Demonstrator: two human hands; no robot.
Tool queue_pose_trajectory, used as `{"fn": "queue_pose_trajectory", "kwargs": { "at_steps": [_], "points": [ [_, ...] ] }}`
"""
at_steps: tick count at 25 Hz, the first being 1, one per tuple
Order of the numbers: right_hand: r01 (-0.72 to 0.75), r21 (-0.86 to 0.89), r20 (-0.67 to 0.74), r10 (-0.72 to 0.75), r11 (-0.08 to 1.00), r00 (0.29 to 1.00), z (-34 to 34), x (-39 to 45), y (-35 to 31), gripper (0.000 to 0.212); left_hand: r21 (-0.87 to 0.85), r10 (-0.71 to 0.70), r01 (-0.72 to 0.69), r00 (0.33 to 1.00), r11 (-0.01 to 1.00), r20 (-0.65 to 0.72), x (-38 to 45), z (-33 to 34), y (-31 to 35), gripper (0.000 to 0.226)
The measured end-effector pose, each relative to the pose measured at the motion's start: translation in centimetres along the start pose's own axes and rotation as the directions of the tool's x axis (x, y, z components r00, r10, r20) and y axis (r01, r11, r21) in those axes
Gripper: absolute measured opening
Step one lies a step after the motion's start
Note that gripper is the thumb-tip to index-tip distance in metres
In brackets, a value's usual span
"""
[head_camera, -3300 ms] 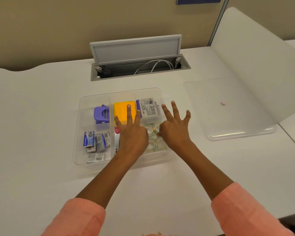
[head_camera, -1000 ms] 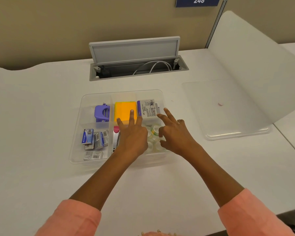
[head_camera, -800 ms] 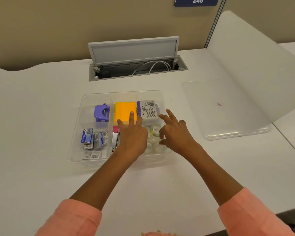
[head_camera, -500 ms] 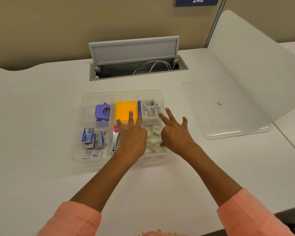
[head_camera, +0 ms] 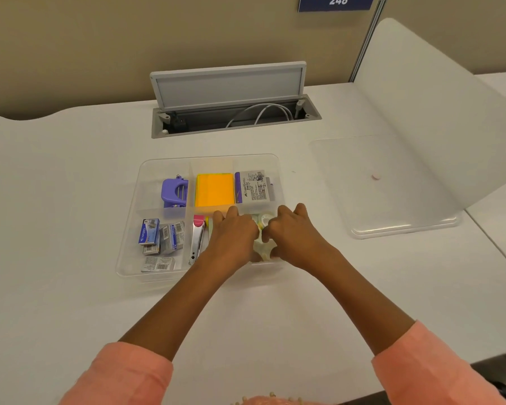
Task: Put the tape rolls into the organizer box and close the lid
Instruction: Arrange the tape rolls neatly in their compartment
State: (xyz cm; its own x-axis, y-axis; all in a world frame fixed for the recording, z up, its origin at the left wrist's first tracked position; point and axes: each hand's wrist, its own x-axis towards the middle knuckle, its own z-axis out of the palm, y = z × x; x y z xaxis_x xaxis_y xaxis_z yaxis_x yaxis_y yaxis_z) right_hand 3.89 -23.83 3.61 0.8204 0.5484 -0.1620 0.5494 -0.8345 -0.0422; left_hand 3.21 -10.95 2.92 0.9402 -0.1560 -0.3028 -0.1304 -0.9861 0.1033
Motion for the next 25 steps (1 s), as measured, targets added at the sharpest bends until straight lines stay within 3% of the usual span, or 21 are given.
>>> {"fn": "queue_pose_trajectory", "kwargs": {
  "at_steps": [4,9,20,25],
  "points": [
    [-0.035,-0.007,0.078,0.036,0.999,0.996,0.2,0.1,0.0,0.039,-0.029,0.015,-0.015,1.000,0.999,0.002,-0.1,0.0,-0.3,0.049],
    [-0.080,0.122,0.104,0.067,0.989,0.992,-0.2,0.5,0.3,0.032,-0.138,0.020,-0.018,1.000,0.990,0.009,0.0,0.0,-1.4,0.038],
    [-0.232,0.433,0.032,0.243,0.871,0.970,-2.9,0.5,0.5,0.025,0.069,0.017,-0.009,0.993,0.998,-0.115,-0.2,0.0,-1.0,0.022],
    [-0.187,0.260,0.146,0.153,0.947,0.977,-2.7,0.6,0.0,0.028,0.197,-0.009,0.024,0.997,0.980,-0.077,0.0,0.2,-0.2,0.031]
  ]
}}
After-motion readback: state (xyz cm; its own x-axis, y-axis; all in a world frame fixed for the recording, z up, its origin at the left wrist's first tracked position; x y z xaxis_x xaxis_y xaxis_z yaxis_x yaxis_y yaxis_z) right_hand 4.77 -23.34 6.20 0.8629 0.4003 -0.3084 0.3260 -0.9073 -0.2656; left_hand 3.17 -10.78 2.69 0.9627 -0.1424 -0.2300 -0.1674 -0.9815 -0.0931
